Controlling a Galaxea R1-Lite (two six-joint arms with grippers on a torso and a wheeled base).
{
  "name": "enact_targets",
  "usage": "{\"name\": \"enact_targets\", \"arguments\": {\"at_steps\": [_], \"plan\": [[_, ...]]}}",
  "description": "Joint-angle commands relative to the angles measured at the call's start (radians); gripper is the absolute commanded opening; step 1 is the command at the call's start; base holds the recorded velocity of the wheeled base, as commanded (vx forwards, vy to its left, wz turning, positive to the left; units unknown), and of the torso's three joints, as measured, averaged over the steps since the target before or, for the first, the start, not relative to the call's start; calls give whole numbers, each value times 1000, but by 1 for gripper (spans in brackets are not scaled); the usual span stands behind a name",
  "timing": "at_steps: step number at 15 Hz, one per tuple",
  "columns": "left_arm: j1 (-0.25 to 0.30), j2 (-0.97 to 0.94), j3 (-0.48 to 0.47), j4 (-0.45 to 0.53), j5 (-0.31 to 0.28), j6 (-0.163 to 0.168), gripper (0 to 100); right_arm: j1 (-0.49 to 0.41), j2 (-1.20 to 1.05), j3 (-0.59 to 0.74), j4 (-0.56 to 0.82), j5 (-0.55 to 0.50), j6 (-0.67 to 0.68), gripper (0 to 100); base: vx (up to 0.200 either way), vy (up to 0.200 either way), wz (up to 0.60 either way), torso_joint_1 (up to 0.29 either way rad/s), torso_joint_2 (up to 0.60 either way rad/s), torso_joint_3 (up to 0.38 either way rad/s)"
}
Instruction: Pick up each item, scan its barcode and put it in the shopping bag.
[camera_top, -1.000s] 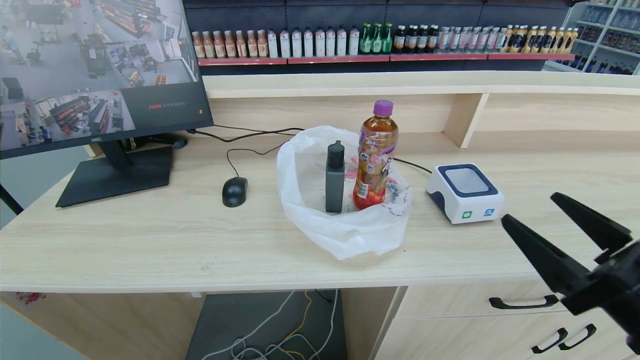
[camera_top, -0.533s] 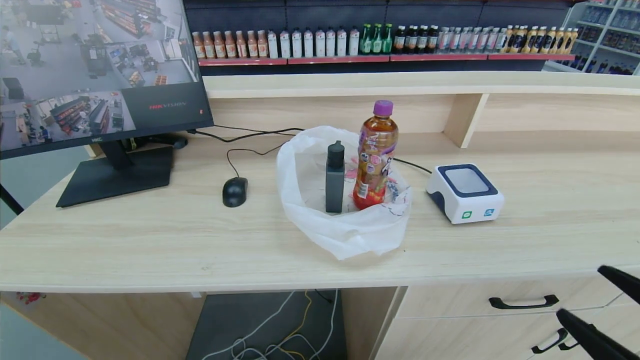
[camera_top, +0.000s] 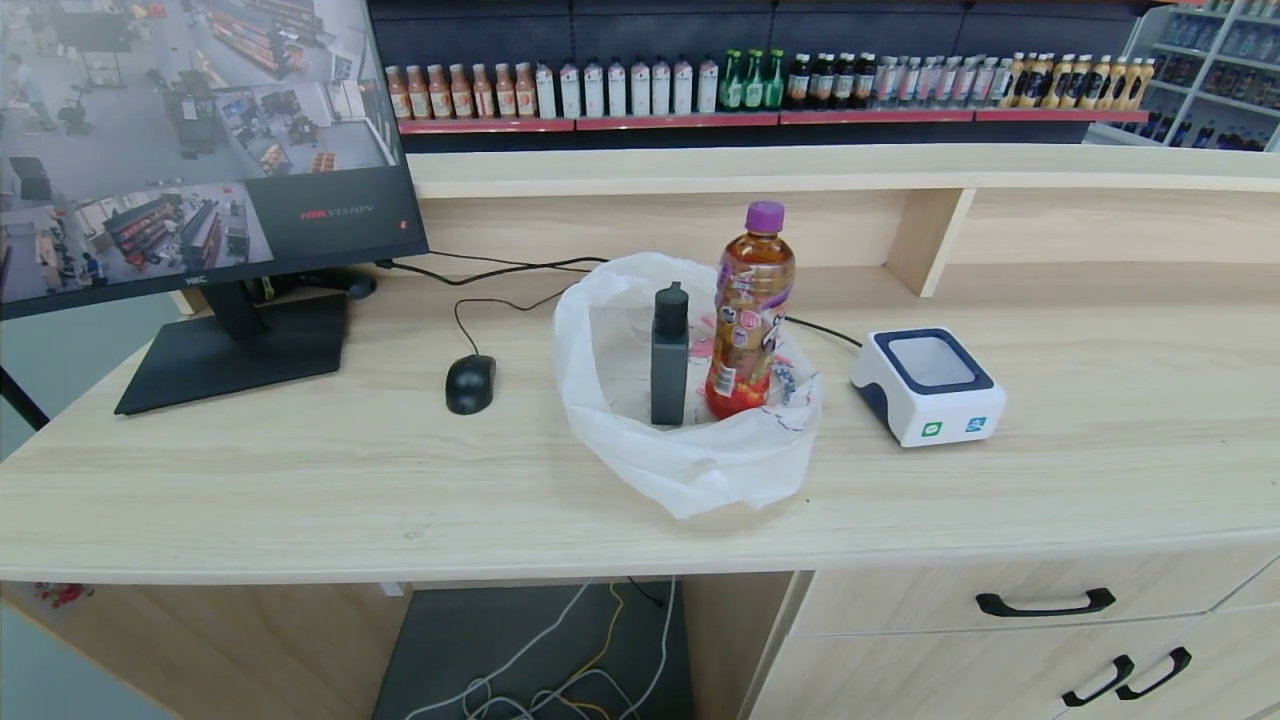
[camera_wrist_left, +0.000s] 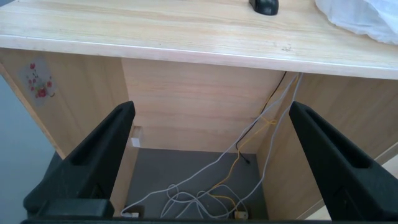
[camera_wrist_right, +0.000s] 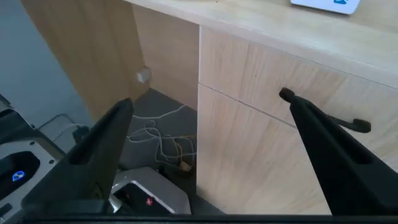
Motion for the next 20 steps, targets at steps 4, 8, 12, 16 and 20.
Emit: {"name": "enact_targets", "arguments": {"at_steps": [4, 8, 12, 16, 20], "plan": [[0, 0, 0, 0, 1, 2, 100, -5, 34, -1, 1, -16, 21, 100, 0, 0, 0, 0, 0, 0], [0, 0, 0, 0, 1, 2, 100, -218, 134, -4, 4, -108, 29, 100, 0, 0, 0, 0, 0, 0], [0, 0, 0, 0, 1, 2, 100, -500, 60, -3, 4, -80, 32, 100, 0, 0, 0, 0, 0, 0], [0, 0, 0, 0, 1, 0, 100, -500, 39, 48, -140, -74, 28, 100, 0, 0, 0, 0, 0, 0], [0, 0, 0, 0, 1, 2, 100, -533, 77, 43, -96, -103, 63, 100, 0, 0, 0, 0, 0, 0]]}}
